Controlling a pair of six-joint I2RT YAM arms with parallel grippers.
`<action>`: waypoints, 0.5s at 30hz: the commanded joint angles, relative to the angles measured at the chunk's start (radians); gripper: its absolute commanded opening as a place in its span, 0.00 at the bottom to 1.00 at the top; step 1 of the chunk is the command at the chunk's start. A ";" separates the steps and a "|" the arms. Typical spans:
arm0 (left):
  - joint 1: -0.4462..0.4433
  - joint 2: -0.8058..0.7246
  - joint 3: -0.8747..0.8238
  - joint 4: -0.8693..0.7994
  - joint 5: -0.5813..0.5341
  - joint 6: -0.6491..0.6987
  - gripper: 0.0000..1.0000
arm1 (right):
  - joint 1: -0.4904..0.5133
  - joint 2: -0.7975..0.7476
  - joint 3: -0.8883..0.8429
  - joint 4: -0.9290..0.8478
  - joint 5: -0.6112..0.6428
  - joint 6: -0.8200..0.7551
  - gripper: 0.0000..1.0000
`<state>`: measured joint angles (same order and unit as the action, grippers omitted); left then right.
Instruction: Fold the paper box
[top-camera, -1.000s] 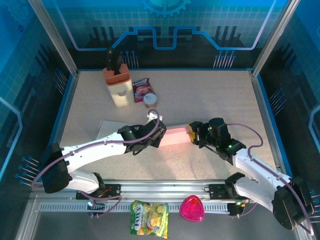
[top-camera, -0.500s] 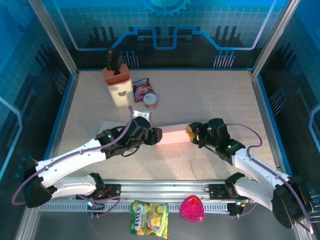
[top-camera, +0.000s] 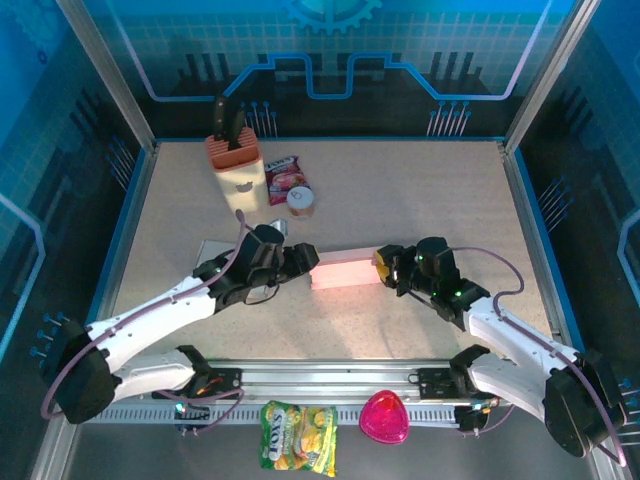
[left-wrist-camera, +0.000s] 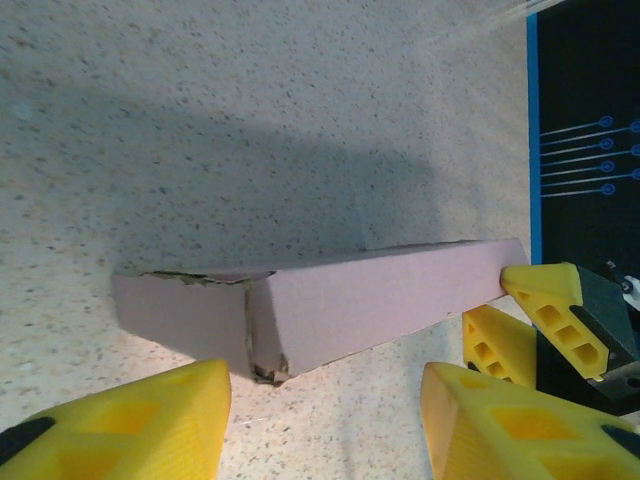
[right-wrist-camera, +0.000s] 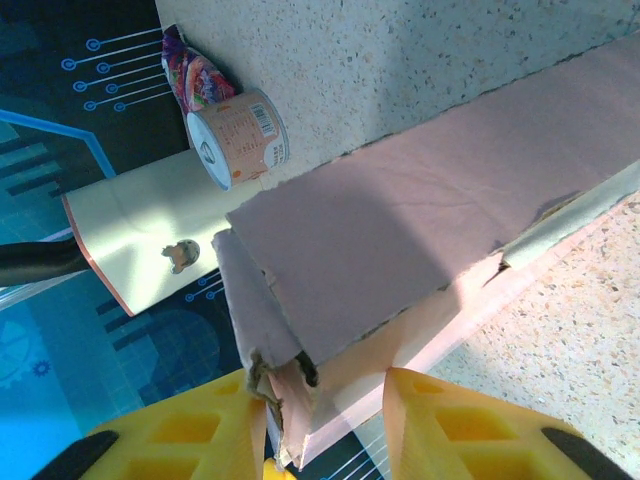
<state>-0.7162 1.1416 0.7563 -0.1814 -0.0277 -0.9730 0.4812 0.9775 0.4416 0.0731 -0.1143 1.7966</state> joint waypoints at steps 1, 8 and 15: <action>0.006 0.015 -0.027 0.063 0.036 -0.035 0.51 | -0.010 0.016 -0.038 -0.078 0.013 -0.011 0.35; 0.013 0.003 -0.059 0.056 0.003 -0.032 0.47 | -0.010 0.012 -0.041 -0.081 0.009 -0.011 0.33; 0.020 0.041 -0.085 0.114 0.023 -0.029 0.39 | -0.010 0.002 -0.054 -0.088 0.009 -0.008 0.31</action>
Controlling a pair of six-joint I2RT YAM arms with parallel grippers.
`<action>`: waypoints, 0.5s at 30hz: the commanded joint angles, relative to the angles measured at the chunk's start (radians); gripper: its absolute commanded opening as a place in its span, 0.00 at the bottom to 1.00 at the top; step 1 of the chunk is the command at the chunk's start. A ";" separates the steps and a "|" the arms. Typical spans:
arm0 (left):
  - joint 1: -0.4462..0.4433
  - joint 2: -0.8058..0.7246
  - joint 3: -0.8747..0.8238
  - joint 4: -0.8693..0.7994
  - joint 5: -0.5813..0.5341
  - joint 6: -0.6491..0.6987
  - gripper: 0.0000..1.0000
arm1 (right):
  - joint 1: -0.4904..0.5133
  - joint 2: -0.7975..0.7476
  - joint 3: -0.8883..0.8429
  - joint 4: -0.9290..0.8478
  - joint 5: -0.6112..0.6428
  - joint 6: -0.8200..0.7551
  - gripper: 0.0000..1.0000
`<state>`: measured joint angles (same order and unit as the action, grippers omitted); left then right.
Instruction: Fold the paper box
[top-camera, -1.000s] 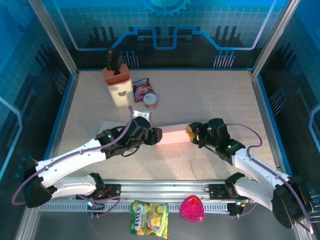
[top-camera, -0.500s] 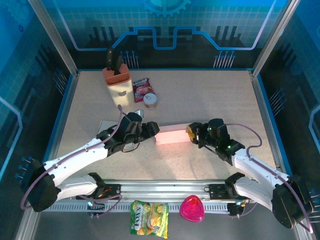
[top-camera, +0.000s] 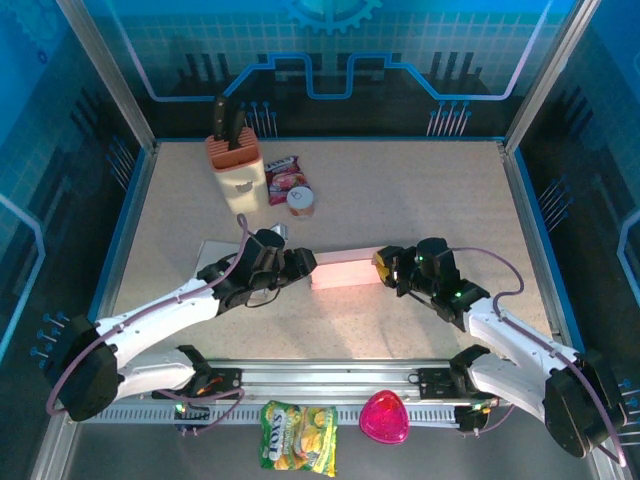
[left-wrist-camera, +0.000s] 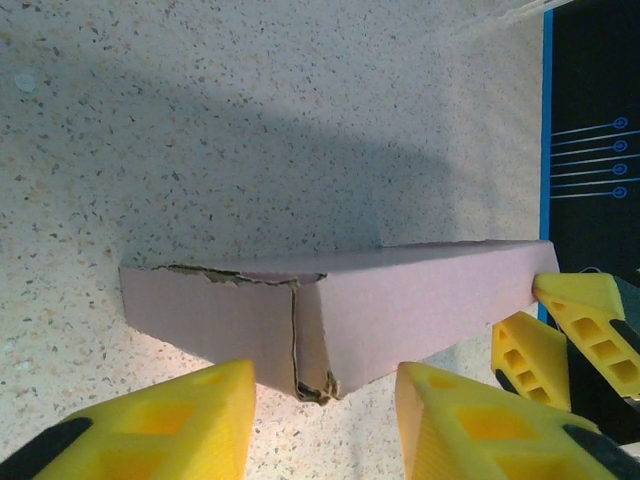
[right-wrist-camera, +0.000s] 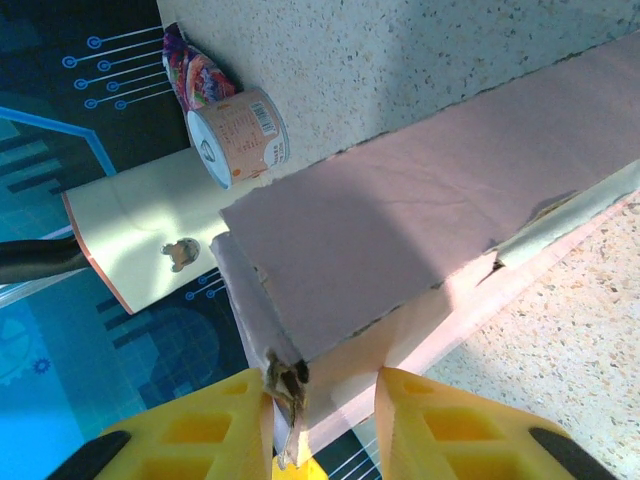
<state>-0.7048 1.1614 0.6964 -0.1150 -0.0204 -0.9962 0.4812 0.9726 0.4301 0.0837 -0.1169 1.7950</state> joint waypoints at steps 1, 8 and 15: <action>0.009 0.025 -0.029 0.055 0.018 -0.005 0.37 | -0.011 0.006 -0.045 -0.100 0.013 -0.006 0.31; 0.009 0.035 -0.063 0.079 0.020 -0.006 0.27 | -0.015 0.004 -0.059 -0.122 0.013 -0.010 0.30; 0.008 0.050 -0.107 0.101 0.031 -0.005 0.17 | -0.034 0.014 -0.035 -0.172 -0.019 -0.075 0.30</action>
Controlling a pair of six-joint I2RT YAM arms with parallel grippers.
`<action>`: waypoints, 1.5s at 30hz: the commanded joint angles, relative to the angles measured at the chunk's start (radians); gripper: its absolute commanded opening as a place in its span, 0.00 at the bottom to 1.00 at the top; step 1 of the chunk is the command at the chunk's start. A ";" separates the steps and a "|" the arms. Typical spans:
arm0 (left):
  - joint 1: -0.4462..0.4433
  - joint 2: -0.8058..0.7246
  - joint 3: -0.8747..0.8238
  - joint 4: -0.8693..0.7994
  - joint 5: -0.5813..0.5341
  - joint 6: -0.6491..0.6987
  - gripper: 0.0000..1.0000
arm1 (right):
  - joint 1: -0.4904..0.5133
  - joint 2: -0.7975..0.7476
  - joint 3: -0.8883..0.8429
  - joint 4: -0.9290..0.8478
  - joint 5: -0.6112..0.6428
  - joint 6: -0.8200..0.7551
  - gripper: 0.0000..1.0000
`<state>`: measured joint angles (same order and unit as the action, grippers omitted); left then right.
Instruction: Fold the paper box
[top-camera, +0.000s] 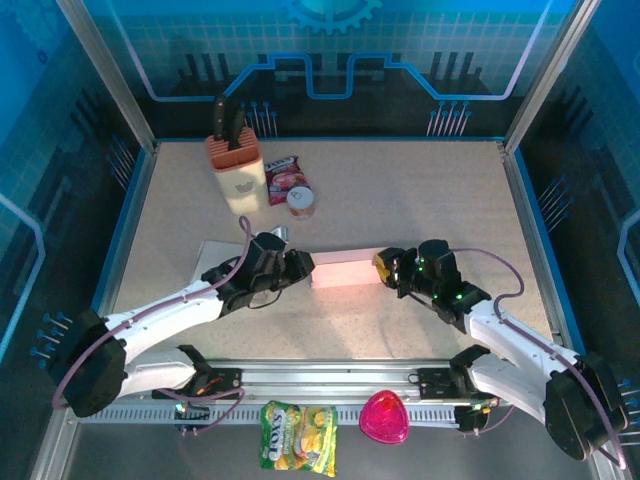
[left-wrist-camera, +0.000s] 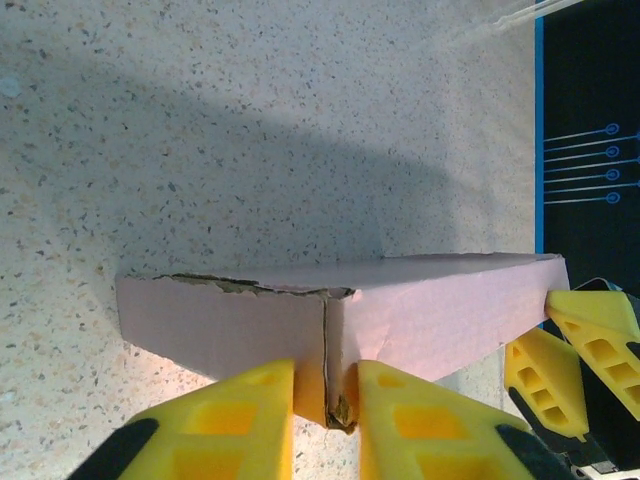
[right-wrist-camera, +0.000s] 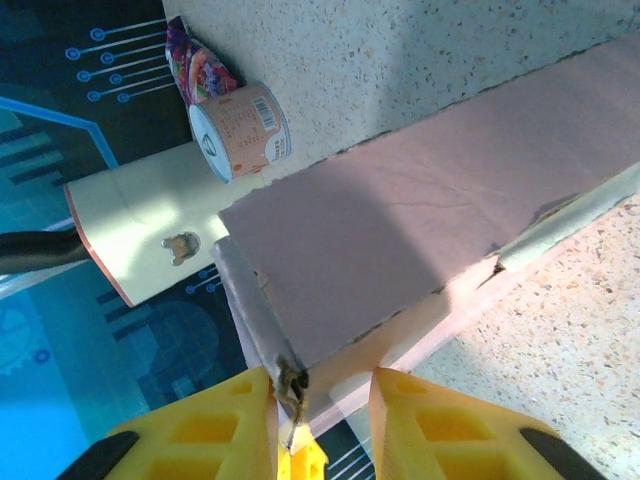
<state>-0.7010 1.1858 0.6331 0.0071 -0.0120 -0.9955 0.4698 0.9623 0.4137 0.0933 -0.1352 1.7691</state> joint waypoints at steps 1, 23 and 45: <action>0.004 0.025 -0.050 -0.013 0.027 -0.002 0.14 | -0.027 0.020 -0.012 -0.193 -0.003 -0.074 0.33; -0.143 0.028 -0.042 -0.047 -0.140 0.078 0.00 | -0.182 -0.190 0.015 -0.430 -0.154 -0.358 0.50; -0.287 0.120 -0.147 0.100 -0.278 0.055 0.18 | -0.184 -0.277 0.176 -0.765 -0.145 -0.841 0.58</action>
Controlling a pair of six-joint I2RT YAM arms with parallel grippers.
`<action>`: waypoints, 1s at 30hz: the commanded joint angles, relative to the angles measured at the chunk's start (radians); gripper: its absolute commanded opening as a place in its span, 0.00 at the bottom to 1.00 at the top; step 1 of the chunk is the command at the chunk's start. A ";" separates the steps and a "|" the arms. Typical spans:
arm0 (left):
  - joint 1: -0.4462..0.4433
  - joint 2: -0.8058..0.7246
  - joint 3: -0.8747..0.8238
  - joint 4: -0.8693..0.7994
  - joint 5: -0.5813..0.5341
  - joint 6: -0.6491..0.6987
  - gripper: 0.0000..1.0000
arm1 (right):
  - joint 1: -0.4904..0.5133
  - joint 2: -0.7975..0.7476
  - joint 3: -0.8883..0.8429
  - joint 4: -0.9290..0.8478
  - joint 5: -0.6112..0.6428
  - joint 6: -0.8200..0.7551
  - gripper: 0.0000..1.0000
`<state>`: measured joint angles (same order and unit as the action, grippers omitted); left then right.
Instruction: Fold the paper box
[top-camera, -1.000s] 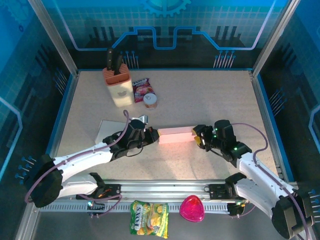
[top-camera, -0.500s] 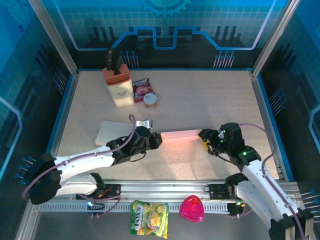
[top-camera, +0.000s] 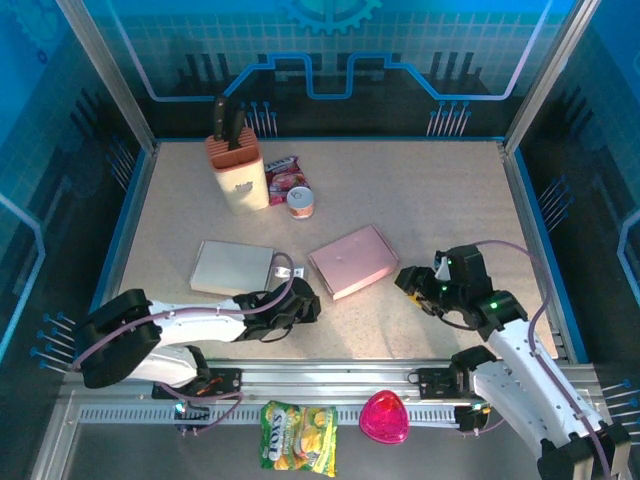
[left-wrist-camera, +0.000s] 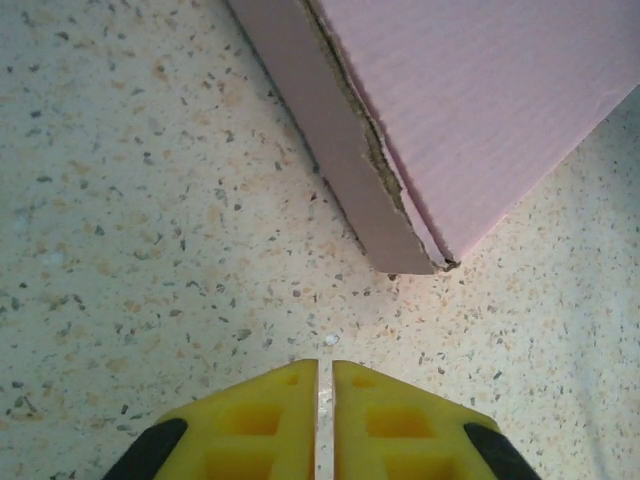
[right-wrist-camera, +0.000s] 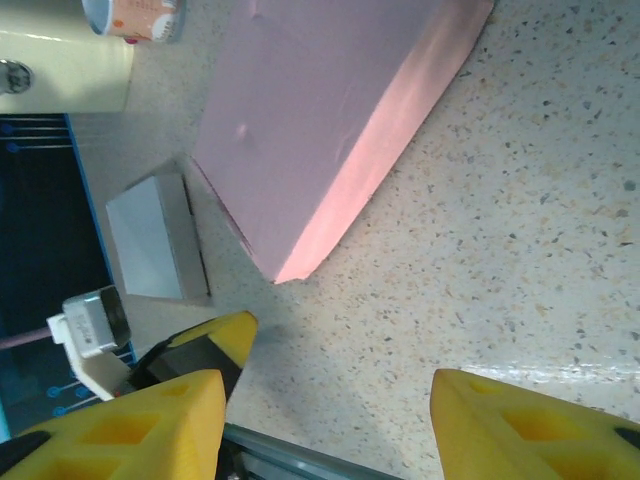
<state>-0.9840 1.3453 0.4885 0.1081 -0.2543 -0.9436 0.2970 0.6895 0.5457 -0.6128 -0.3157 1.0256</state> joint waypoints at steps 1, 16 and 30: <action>-0.004 -0.062 -0.001 -0.019 -0.042 0.009 0.21 | -0.013 -0.002 0.052 -0.067 0.051 -0.117 0.59; 0.443 -0.649 0.137 -0.529 -0.013 0.329 0.99 | -0.047 -0.084 0.082 0.125 0.605 -0.498 1.00; 0.613 -0.657 -0.183 0.085 -0.412 0.897 0.99 | -0.114 0.196 -0.275 1.023 0.656 -0.916 1.00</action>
<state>-0.3954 0.6983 0.4034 -0.1417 -0.6910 -0.2874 0.2050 0.8211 0.3027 0.0978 0.3386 0.2111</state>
